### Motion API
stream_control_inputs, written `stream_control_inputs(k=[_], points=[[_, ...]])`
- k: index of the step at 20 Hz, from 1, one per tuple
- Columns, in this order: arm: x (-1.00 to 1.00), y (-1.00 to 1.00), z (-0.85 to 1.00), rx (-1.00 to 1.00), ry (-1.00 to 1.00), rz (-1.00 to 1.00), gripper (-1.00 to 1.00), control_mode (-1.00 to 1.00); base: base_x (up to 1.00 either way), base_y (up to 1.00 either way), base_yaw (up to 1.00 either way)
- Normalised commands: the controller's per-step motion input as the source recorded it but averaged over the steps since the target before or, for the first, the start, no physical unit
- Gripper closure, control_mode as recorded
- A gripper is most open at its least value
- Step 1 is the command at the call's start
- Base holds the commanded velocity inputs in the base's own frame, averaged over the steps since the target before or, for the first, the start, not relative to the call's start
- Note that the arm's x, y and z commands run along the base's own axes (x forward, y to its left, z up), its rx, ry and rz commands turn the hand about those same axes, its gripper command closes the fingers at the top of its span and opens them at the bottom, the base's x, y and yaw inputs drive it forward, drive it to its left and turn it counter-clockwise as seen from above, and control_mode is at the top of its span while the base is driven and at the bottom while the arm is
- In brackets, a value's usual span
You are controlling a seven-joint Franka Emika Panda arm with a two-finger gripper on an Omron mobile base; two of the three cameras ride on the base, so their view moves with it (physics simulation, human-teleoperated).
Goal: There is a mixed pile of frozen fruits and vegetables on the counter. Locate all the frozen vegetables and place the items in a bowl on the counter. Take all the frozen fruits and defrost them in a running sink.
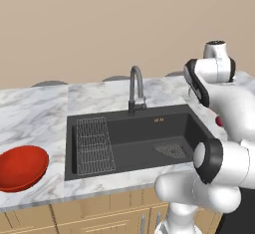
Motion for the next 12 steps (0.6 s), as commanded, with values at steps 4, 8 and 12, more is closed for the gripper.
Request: stream_control_inputs(k=[4, 8, 12], points=[[0.1, -0.64, -0.23, -0.08, 0.13, -0.2, -1.0, -1.0, 0.0, 0.0, 0.0], [0.1, -0.42, -0.18, -0.06, 0.11, -0.15, -1.0, -1.0, 0.0, 0.0, 0.0], [0.0, -0.61, -0.25, -0.02, 0.12, -0.18, -1.0, -1.0, 0.0, 0.0, 0.0]])
